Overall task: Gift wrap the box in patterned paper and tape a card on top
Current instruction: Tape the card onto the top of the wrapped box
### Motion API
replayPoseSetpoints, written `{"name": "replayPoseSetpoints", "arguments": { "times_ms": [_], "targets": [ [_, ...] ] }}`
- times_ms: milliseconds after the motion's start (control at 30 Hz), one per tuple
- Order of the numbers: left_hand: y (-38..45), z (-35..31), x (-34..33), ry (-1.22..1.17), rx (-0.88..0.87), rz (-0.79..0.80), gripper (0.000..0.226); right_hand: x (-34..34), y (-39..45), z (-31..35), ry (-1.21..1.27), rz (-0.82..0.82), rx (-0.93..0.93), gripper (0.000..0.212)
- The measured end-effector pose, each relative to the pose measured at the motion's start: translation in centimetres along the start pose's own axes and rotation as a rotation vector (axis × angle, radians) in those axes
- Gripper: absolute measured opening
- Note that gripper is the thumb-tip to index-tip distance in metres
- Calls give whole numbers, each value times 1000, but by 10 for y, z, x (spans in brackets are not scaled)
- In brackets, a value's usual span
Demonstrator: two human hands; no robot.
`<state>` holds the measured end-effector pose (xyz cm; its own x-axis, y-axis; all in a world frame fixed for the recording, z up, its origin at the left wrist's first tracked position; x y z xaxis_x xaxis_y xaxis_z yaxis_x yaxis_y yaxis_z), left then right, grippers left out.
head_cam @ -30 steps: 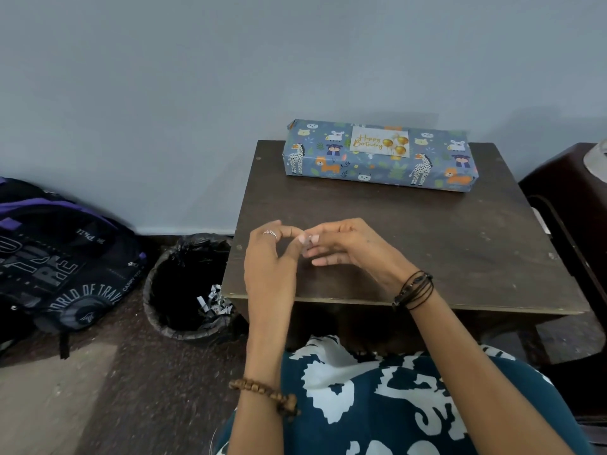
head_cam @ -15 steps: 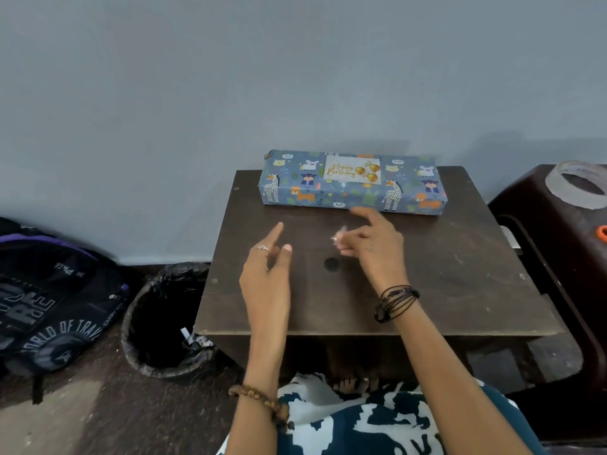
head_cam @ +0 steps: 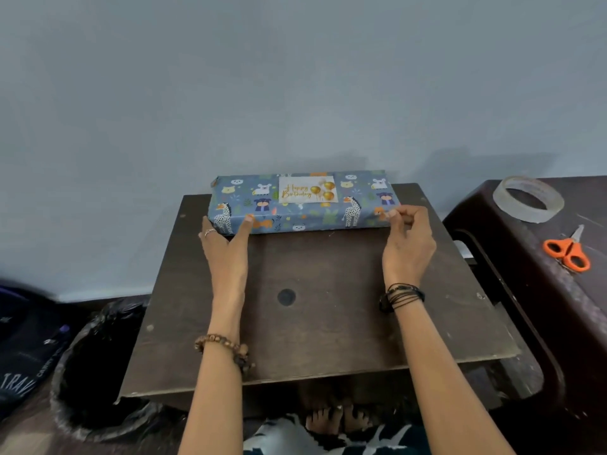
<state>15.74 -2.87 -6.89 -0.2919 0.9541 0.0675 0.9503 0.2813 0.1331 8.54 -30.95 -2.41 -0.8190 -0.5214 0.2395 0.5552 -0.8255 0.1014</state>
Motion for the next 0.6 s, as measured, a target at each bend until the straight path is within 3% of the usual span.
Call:
{"name": "replayPoseSetpoints", "arguments": {
  "times_ms": [100,233,300,367,467,567,600],
  "targets": [
    [5,0,1,-65,-16,-36,79,-2,12,-5,54,-31,-20,11],
    [3,-4,-1,-118,-9,-34,79,-6,32,-15,85,68,-58,12],
    [2,-9,4,-132,-34,-60,67,-6,34,-19,118,87,-63,4],
    [0,-18,14,-167,-66,-111,51,0,30,-19,160,78,-71,12],
    [-15,-27,30,-145,-93,-154,33,15,17,-15,190,17,-105,19],
    [-44,-28,50,-65,-81,-227,18,35,-5,-17,105,-90,-186,3],
    [-55,-29,57,-44,-59,-257,17,43,-13,-18,67,-120,-217,7]
  ]
}}
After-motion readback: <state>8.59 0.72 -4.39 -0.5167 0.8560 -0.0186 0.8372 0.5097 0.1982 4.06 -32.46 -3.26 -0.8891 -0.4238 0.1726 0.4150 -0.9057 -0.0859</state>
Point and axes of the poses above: each hand's wrist, its own y-axis towards the middle knuckle, its own x-axis out of the back of the hand, z = x × y, the point moved 7 cm from there along y, towards the middle knuckle, and after that the axes turned 13 degrees about -x, right-handed, at the moved point
